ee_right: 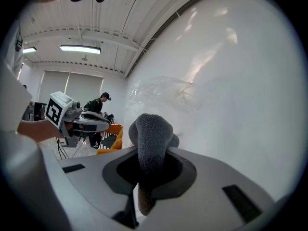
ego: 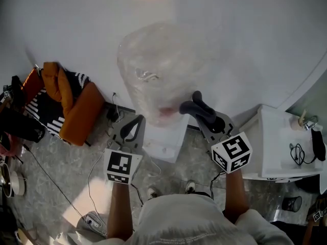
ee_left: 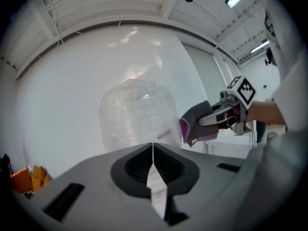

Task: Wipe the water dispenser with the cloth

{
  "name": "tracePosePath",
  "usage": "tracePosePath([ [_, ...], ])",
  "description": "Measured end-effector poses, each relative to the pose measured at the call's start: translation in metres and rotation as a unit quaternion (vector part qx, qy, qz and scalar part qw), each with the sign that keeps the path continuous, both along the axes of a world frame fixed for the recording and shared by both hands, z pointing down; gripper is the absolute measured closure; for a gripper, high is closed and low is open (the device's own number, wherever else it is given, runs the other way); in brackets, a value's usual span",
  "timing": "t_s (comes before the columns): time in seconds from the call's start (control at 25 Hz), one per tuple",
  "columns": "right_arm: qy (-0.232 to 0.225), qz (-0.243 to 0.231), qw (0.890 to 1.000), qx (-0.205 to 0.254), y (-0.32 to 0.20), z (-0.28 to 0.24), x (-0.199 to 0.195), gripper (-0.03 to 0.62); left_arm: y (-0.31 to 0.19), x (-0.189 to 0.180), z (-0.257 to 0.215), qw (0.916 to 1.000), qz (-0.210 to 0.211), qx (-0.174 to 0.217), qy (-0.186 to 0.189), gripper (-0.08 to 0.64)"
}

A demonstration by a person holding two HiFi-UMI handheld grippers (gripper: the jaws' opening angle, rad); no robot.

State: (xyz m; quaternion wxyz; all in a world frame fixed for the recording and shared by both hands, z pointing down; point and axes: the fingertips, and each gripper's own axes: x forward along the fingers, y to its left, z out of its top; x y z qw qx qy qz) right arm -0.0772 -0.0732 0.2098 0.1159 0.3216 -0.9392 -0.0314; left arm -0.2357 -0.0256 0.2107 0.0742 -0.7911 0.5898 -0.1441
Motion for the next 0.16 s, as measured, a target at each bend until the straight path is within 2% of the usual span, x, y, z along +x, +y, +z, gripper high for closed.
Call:
tracePosePath([
  [0.16, -0.001, 0.003, 1.0, -0.003, 0.002, 0.003, -0.0018, 0.538, 0.0013, -0.0019, 0.0017, 1.0, 0.005, -0.005, 0.002, 0.541],
])
